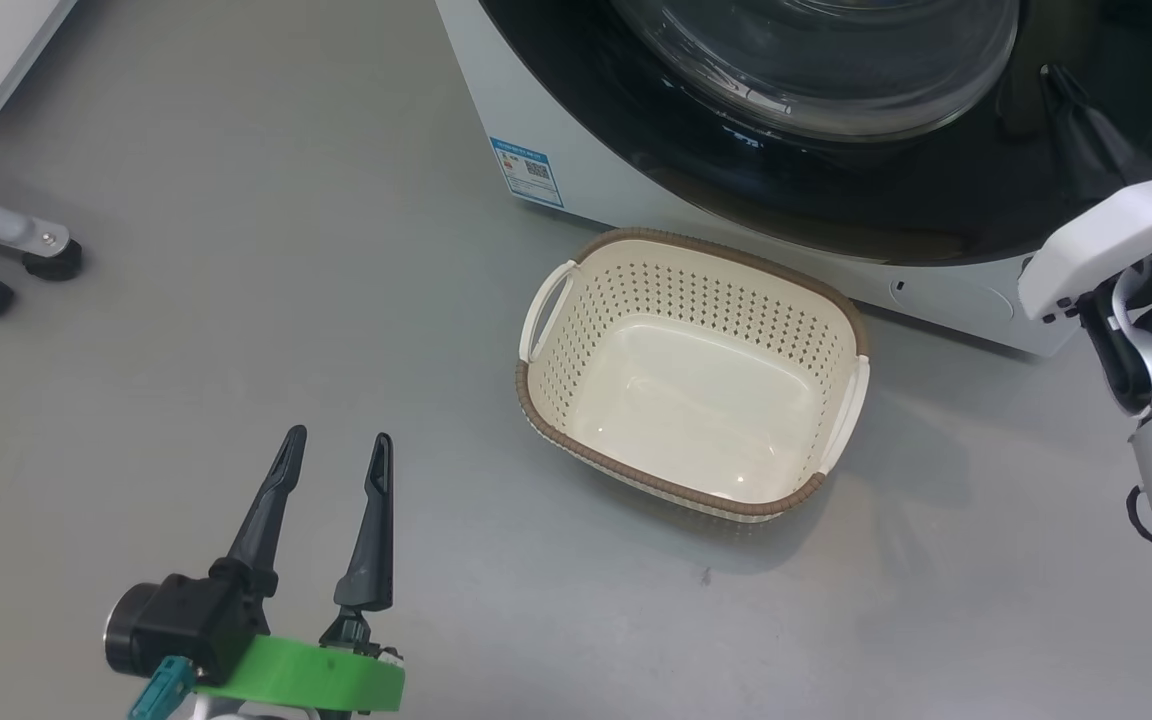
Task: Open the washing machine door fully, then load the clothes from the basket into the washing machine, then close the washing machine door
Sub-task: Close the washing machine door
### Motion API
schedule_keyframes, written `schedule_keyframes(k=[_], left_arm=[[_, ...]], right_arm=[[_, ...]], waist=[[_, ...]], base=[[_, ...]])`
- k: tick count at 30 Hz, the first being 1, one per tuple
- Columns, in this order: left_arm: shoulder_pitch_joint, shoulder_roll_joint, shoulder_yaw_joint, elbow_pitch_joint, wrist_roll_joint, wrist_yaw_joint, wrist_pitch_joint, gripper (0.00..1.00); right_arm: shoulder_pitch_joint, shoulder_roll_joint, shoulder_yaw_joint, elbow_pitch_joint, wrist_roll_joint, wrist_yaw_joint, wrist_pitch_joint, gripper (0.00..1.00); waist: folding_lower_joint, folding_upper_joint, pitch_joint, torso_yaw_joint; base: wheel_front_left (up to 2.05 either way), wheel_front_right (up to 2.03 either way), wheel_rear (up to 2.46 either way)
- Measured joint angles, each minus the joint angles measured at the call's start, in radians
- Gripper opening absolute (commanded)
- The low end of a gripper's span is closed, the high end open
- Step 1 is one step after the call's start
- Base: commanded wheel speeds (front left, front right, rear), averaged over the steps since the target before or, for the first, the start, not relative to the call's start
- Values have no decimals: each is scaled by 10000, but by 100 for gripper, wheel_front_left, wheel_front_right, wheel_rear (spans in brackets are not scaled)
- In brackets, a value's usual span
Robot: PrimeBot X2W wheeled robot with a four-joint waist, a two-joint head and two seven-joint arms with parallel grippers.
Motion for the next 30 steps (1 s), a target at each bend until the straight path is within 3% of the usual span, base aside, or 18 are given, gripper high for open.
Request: schedule_keyframes(k=[30], left_arm=[[10, -31, -59, -286, -353, 199, 0, 100]], right_arm=[[-2715, -617, -113, 2006, 67, 94, -19, 0]], waist=[[0, 0, 566, 73]], base=[[0, 0, 0]])
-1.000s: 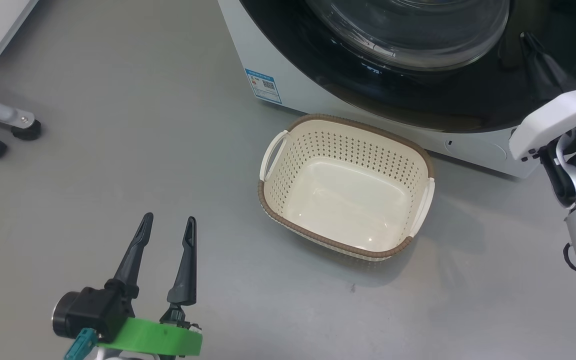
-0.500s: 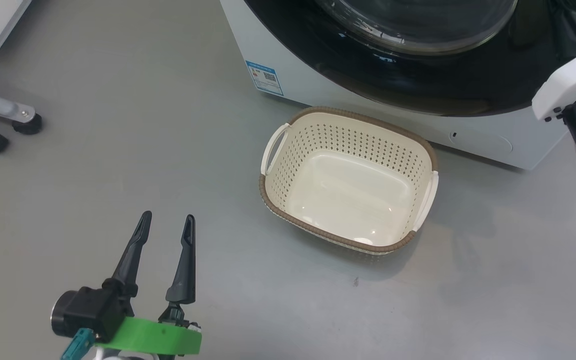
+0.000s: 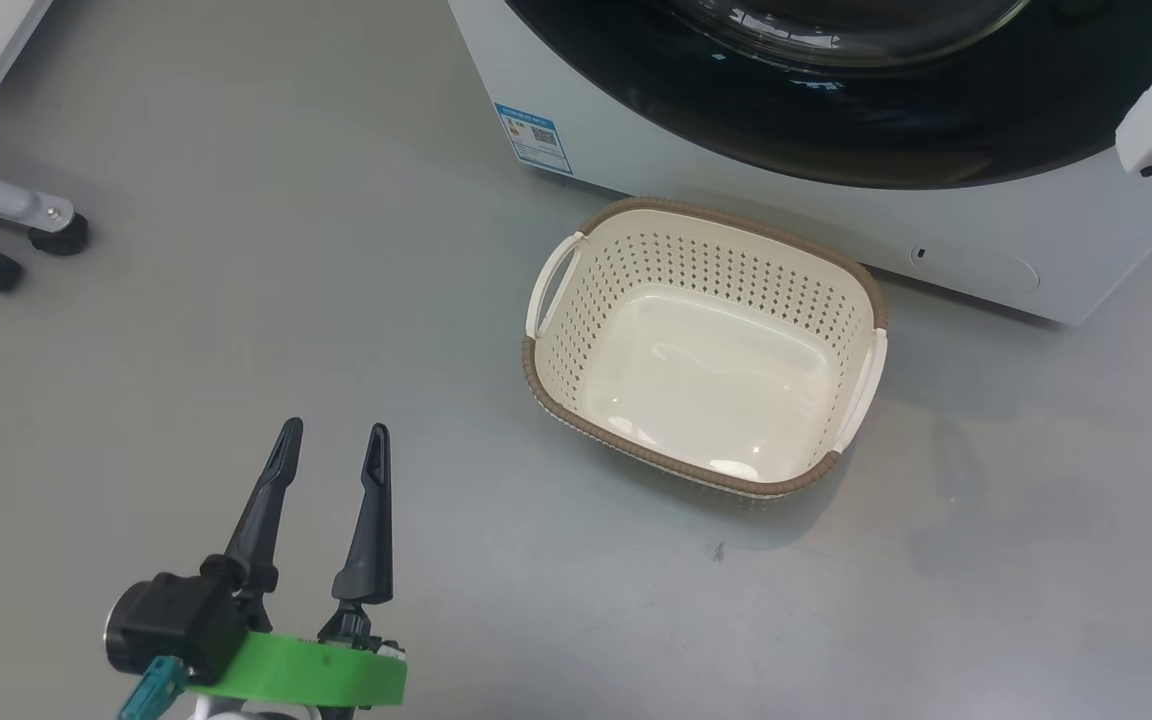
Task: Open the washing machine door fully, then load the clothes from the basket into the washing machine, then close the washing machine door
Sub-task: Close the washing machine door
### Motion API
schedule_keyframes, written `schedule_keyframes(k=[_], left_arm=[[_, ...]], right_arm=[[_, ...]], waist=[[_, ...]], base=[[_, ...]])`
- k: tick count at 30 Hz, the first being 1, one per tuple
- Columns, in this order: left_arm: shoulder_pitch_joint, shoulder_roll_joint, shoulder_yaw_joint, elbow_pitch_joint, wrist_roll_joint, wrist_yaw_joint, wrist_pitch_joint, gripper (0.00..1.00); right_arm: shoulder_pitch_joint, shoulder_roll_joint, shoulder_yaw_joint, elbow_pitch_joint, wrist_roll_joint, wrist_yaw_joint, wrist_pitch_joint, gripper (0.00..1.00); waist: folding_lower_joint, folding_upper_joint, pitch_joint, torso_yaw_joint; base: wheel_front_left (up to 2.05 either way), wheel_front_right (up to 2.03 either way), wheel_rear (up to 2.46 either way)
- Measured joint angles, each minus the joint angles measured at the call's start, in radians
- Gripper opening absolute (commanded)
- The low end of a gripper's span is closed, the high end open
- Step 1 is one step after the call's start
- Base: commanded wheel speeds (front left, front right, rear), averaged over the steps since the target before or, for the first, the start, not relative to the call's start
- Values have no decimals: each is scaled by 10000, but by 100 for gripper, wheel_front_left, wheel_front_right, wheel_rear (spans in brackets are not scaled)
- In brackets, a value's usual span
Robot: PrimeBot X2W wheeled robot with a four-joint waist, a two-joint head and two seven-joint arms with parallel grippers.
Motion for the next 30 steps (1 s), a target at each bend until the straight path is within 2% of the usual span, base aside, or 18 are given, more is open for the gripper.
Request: schedule_keyframes(k=[12, 23, 25, 26, 27, 28, 30], left_arm=[[-2, -8, -36, -15, -59, 146, 0, 100], [-2, -8, -111, 378, 100, 75, 0, 100], [-3, -6, -19, 372, 186, 75, 0, 100], [-2, -8, 13, 380, 207, 73, 0, 100], [-2, -6, 40, 393, 263, 63, 0, 100], [-3, -8, 56, 422, 314, 35, 0, 100], [-3, -8, 86, 502, 362, -12, 0, 100]], right_arm=[[-59, -123, 821, 472, -88, -6, -623, 0], [1832, -25, 869, 123, 573, -6, -1883, 0], [2114, 173, 863, -98, 644, -6, -1954, 40], [2241, 286, 869, -173, 671, -6, -2010, 52], [2398, 353, 869, -249, 727, -6, -2013, 80], [2577, 395, 869, -297, 746, -4, -2015, 100], [2987, 483, 792, -349, 849, -6, -2069, 100]], waist=[[0, 0, -155, 8], [0, -1, -701, -106], [0, 0, -803, -192], [0, -1, -842, -255], [0, 0, -883, -326], [0, 0, -925, -399], [0, -1, -1022, -552]], base=[[0, 0, 0], [0, 0, 0], [0, 0, 0], [0, 0, 0], [0, 0, 0], [0, 0, 0], [0, 0, 0]])
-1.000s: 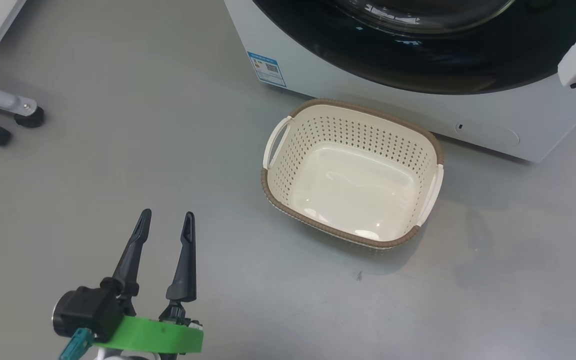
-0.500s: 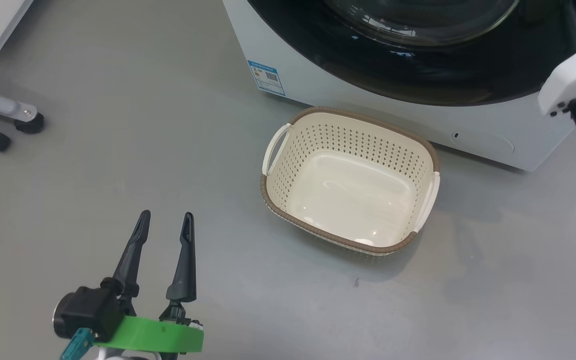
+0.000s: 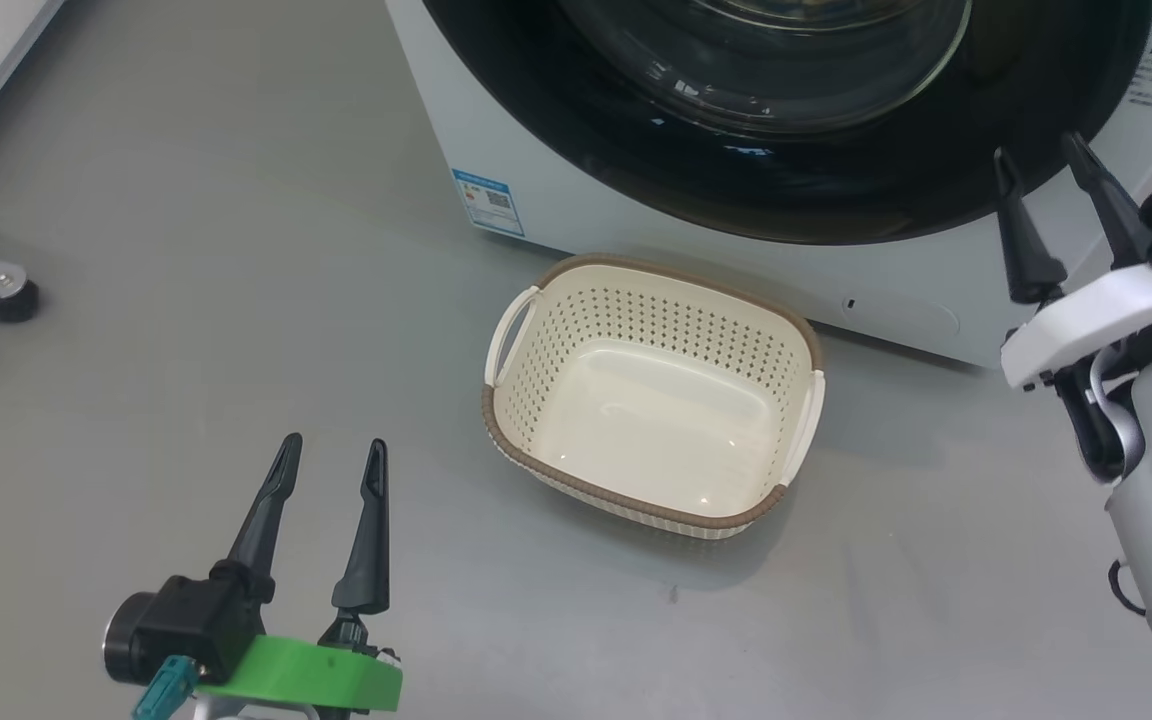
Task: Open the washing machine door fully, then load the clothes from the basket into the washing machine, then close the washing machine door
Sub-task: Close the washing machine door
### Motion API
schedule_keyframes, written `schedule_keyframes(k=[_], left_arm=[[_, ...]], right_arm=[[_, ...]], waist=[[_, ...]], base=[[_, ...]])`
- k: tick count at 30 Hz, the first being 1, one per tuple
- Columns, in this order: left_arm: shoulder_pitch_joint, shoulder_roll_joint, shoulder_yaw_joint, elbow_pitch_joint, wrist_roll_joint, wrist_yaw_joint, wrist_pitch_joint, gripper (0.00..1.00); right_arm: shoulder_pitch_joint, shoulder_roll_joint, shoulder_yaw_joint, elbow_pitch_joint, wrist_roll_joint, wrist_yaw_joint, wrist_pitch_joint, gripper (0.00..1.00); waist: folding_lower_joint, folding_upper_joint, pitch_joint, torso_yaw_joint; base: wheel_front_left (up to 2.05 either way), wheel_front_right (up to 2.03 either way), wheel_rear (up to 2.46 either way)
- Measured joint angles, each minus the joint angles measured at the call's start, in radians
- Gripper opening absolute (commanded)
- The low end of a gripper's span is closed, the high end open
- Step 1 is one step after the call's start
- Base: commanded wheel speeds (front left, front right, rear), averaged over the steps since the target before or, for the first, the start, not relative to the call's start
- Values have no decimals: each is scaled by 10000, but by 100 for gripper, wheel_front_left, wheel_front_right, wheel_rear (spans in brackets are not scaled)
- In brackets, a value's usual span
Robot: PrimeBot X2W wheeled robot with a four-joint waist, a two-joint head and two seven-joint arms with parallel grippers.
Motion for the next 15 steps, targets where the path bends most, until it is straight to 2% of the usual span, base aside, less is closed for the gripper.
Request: schedule_keyframes(k=[10, 12, 15], left_arm=[[6, 15, 232, 393, 98, -178, 0, 100], [30, 69, 288, 525, 100, -190, 0, 100], [46, 102, 368, 581, 176, -267, 0, 100]], right_arm=[[1450, 470, -257, -470, 221, -27, -46, 100], [1958, 698, -316, -581, 232, -174, -46, 100], [2292, 802, -347, -671, 303, -203, -46, 100]], waist=[[0, 0, -563, -787], [1, 1, -773, -1087], [0, 0, -909, -1300]], base=[[0, 0, 0], [0, 0, 0], [0, 0, 0]])
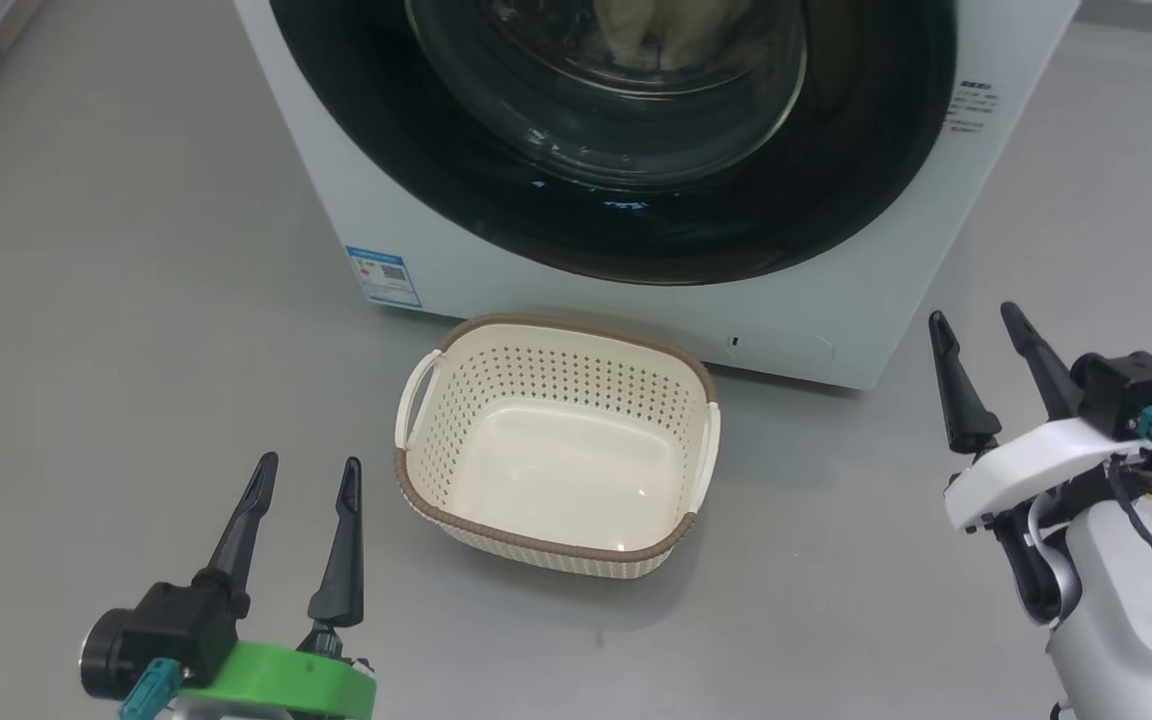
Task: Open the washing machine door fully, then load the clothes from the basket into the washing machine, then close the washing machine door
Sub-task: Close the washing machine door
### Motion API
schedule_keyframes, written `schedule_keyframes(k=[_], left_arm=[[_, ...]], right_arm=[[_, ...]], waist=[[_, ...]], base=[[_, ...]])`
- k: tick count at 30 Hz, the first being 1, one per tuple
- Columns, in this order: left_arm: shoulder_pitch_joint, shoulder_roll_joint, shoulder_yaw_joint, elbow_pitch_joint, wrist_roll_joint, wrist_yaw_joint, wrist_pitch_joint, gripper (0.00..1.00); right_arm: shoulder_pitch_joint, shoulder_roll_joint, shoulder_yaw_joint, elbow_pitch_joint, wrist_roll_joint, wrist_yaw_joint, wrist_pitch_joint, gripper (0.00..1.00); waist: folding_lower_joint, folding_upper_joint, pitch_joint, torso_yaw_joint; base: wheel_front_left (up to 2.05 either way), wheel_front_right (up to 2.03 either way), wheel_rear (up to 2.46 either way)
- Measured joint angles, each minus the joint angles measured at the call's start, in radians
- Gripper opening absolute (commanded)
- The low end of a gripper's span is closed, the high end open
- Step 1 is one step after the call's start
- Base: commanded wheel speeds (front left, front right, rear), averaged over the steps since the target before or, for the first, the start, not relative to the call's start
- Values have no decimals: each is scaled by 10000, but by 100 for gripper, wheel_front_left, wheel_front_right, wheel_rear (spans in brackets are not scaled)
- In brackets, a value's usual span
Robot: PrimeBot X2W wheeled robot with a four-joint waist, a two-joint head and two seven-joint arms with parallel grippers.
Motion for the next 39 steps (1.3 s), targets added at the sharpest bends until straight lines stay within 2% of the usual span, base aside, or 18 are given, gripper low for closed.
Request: schedule_keyframes(k=[5, 11, 24, 32, 39], left_arm=[[151, 125, 111, 245, 13, -100, 0, 100], [417, 299, 286, 324, 15, -100, 0, 100], [799, 299, 476, 579, 8, -117, 0, 100], [839, 297, 453, 690, 8, -228, 0, 100], [992, 293, 514, 744, 6, -232, 0, 100]], right_arm=[[781, 247, -251, -499, 15, -257, 0, 100], [1562, 512, -301, -1141, -6, -353, -25, 100], [3044, 548, -449, -2431, -222, -617, -75, 100], [3921, 570, -573, -3066, -322, -865, -75, 100], [4437, 780, -531, -3519, -366, -901, -75, 100]], waist=[[0, 0, -339, -552], [0, 0, -694, -1232], [0, 0, -1218, -2497], [0, 0, -1516, -2852], [0, 0, -1661, -2937]], base=[[0, 0, 0], [0, 0, 0], [0, 0, 0], [0, 0, 0], [0, 0, 0]])
